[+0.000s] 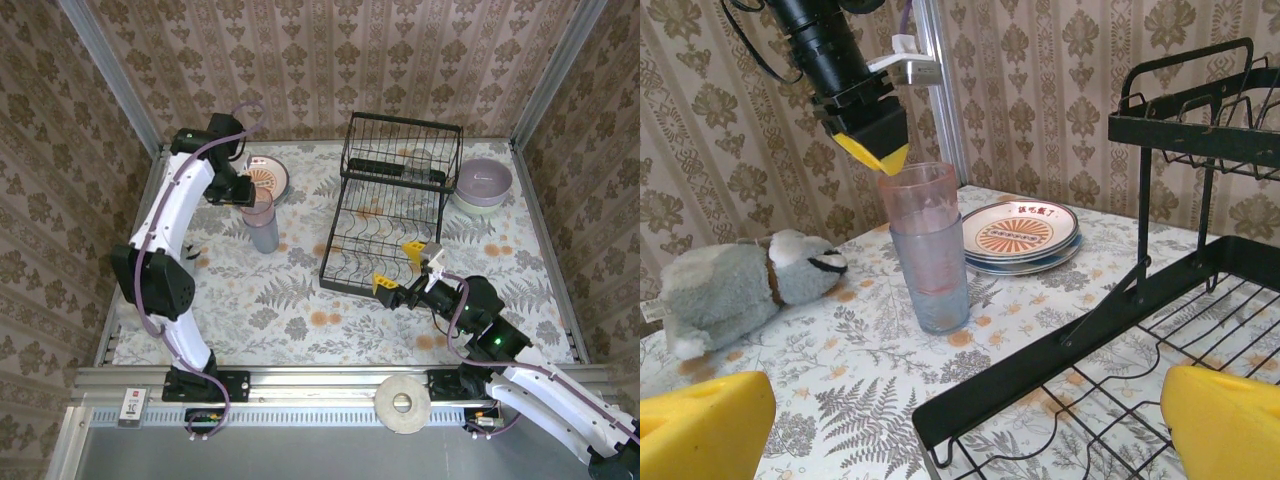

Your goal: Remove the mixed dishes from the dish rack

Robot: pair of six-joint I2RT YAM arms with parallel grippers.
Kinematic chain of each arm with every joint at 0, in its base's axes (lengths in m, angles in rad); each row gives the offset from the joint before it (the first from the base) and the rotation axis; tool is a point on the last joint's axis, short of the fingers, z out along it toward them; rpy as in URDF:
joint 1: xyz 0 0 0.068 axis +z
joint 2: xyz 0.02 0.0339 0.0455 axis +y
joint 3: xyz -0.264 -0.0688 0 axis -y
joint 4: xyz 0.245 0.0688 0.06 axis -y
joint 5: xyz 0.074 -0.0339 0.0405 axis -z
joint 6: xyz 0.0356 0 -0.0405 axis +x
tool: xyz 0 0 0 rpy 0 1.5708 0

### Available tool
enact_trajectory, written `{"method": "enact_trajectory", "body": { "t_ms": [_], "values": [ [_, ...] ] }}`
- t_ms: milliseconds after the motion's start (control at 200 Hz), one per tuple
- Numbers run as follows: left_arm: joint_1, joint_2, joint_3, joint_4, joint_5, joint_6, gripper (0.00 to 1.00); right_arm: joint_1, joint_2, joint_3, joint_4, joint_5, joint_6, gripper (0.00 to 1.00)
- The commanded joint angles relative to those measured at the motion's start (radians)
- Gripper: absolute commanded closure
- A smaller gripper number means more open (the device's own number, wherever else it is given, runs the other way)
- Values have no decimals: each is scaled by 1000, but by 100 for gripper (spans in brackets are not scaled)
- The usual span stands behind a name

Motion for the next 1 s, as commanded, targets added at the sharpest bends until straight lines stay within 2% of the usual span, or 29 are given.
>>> {"method": "enact_trajectory", "body": {
  "t_ms": [0, 55, 85, 105, 125, 245, 315, 370, 420, 590, 705, 850, 990],
  "values": [
    [7, -44, 29, 13, -11, -3, 42, 8, -11, -15, 28, 34, 9, 0],
    [8, -72, 41, 21, -24, -4, 28, 8, -11, -16, 30, 47, 8, 0],
    [7, -92, 46, 30, -31, -1, 16, 7, -10, -19, 34, 53, 9, 0],
    [4, -107, 44, 35, -33, 0, 3, 8, -10, -21, 39, 60, 11, 0],
    [1, -126, 37, 48, -34, 2, 0, 8, -10, -25, 46, 69, 13, 0],
    [-42, -268, -82, 181, -46, -2, 0, 8, -21, -56, 125, 140, 46, 0],
    [-91, -359, -181, 275, -46, 1, 0, 8, -26, -76, 155, 258, 117, 0],
    [-154, -413, -242, 319, -98, -21, 0, 7, -34, -85, 159, 353, 174, 0],
    [-248, -451, -297, 359, -125, -41, 0, 6, -38, -101, 178, 407, 199, 0],
    [-499, -474, -494, 519, -142, -153, 0, -17, 65, -120, 250, 494, 131, 0],
    [-580, -395, -577, 600, -136, -199, 3, -42, 293, -151, 463, 543, 41, 0],
    [-582, -247, -610, 686, -32, -257, 16, -112, 690, -135, 817, 550, 13, 0],
    [-577, -157, -608, 745, -10, -273, 20, -139, 1036, -55, 1086, 576, -48, 1]
  ]
}}
